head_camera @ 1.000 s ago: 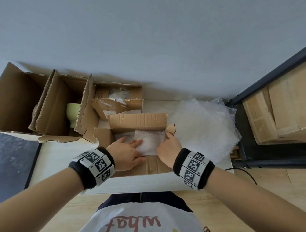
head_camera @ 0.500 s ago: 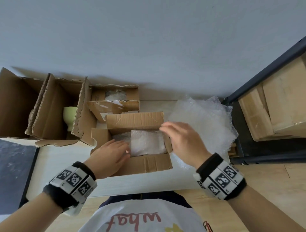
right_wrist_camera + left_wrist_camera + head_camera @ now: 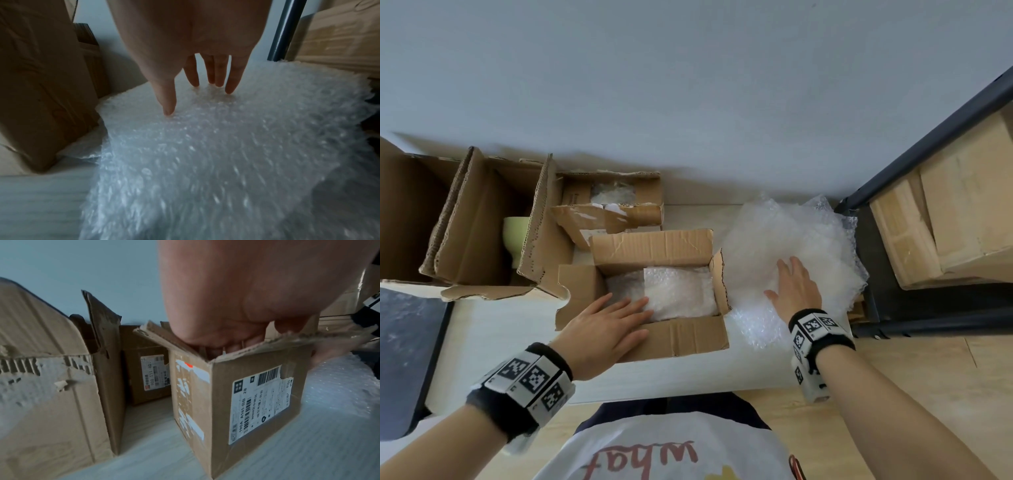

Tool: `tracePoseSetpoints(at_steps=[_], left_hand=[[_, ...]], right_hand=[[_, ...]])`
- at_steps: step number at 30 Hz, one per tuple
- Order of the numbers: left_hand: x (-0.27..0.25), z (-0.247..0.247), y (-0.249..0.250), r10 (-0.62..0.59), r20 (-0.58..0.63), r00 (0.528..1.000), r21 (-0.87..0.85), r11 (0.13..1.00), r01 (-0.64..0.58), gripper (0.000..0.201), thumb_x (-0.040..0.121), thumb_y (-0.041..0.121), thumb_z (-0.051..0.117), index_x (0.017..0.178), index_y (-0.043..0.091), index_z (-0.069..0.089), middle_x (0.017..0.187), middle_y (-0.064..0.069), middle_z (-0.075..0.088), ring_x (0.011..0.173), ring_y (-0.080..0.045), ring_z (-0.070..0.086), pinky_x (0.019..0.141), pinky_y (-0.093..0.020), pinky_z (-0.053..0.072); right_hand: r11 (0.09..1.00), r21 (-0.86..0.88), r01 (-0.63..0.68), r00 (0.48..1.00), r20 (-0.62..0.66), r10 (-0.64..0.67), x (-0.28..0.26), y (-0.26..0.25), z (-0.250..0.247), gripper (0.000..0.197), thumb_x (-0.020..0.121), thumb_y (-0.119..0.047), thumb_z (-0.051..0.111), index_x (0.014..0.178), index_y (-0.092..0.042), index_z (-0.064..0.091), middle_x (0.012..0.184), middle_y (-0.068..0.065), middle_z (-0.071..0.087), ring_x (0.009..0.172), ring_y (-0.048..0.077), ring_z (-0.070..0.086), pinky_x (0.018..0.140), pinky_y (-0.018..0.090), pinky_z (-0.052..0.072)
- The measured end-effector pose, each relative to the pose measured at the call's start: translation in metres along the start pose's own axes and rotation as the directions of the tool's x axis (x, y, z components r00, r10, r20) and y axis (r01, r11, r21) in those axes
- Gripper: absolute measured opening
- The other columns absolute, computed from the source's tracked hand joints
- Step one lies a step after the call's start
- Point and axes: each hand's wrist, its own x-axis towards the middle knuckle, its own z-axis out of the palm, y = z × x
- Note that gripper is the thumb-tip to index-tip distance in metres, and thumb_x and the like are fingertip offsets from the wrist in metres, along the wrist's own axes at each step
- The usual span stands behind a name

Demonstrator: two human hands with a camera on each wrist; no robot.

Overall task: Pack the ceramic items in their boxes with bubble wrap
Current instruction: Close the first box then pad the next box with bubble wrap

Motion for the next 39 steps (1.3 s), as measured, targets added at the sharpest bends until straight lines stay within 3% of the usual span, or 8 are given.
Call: tracePoseSetpoints(at_steps=[11,18,21,23,27,31,35,39], left_hand=[[0.003,0.001,-0.001,-0.009,0.0,1.0,-0.068,0.998,0.009,0.058,0.094,0.051,0.003,0.148,0.039,0.02,0.155,0.021,0.007,0.143,0.003,0.004,0.114,-0.025,-0.009],[0.005,0.004,-0.007,-0.002,-0.007,1.0,-0.128,0.992,0.001,0.062,0.089,0.056,0.002,0.145,0.042,0.024,0.153,0.024,0.011,0.136,0.011,0.005,0.112,-0.021,-0.008],[0.005,-0.002,-0.002,-0.029,-0.045,0.999,-0.176,0.984,0.02,0.049,0.098,0.05,0.018,0.141,0.038,0.036,0.153,0.018,0.024,0.139,0.005,0.017,0.114,-0.021,0.002],[0.003,-0.016,0.007,-0.048,-0.085,0.995,-0.27,0.963,0.024,0.048,0.096,0.051,0.025,0.138,0.035,0.042,0.152,0.013,0.031,0.137,-0.001,0.027,0.11,-0.018,0.014],[0.0,-0.064,0.03,-0.067,-0.258,0.964,-0.479,0.875,-0.068,0.068,0.08,0.068,0.027,0.138,0.034,0.041,0.144,0.013,0.041,0.124,0.001,0.04,0.101,-0.02,0.033],[-0.003,-0.118,0.04,-0.234,-0.454,0.86,-0.694,0.699,-0.176,0.077,0.075,0.073,0.041,0.139,0.029,0.043,0.135,0.009,0.052,0.119,-0.004,0.05,0.099,-0.029,0.043],[-0.012,-0.161,0.049,-0.221,-0.491,0.843,-0.797,0.505,-0.333,0.112,0.049,0.082,0.065,0.142,0.025,0.037,0.139,0.012,0.047,0.124,0.002,0.046,0.103,-0.025,0.038],[-0.022,-0.185,0.061,-0.223,-0.491,0.842,-0.815,0.46,-0.353,0.079,0.066,0.056,0.076,0.134,0.025,0.047,0.113,0.007,0.069,0.105,-0.01,0.065,0.092,-0.042,0.051]], right_hand=[[0.994,0.105,0.015,0.986,-0.164,0.002,0.007,0.011,-0.008,0.016,0.094,-0.02,0.054,0.104,-0.009,0.062,0.11,0.01,0.056,0.093,0.026,0.057,0.065,0.029,0.041],[0.852,0.523,-0.027,0.926,-0.307,0.218,-0.005,0.032,-0.043,0.008,0.089,-0.017,0.063,0.089,-0.009,0.067,0.093,0.009,0.068,0.087,0.025,0.063,0.066,0.025,0.04],[0.767,0.64,0.058,0.863,-0.418,0.284,-0.016,0.037,-0.071,0.012,0.087,-0.016,0.065,0.093,-0.006,0.068,0.095,0.01,0.069,0.089,0.023,0.063,0.074,0.03,0.049],[0.702,0.695,0.156,0.82,-0.488,0.301,-0.026,0.033,-0.092,0.013,0.086,-0.015,0.067,0.094,-0.005,0.068,0.092,0.007,0.069,0.084,0.015,0.063,0.073,0.019,0.048],[0.591,0.728,0.347,0.757,-0.589,0.282,-0.047,0.006,-0.133,0.01,0.085,-0.015,0.069,0.093,-0.01,0.068,0.085,-0.005,0.065,0.075,-0.002,0.059,0.067,0.002,0.043],[0.46,0.751,0.474,0.765,-0.61,0.207,-0.063,-0.036,-0.165,0.006,0.086,-0.018,0.069,0.091,-0.019,0.065,0.083,-0.014,0.064,0.082,0.008,0.064,0.075,0.015,0.051],[0.347,0.772,0.532,0.803,-0.59,0.082,-0.07,-0.07,-0.182,0.007,0.084,-0.016,0.07,0.09,-0.014,0.067,0.084,-0.003,0.069,0.08,0.011,0.067,0.076,0.033,0.057],[0.28,0.807,0.52,0.843,-0.537,-0.017,-0.07,-0.097,-0.185,0.005,0.083,-0.013,0.071,0.084,-0.015,0.067,0.081,-0.006,0.068,0.075,0.005,0.065,0.074,0.033,0.058]])
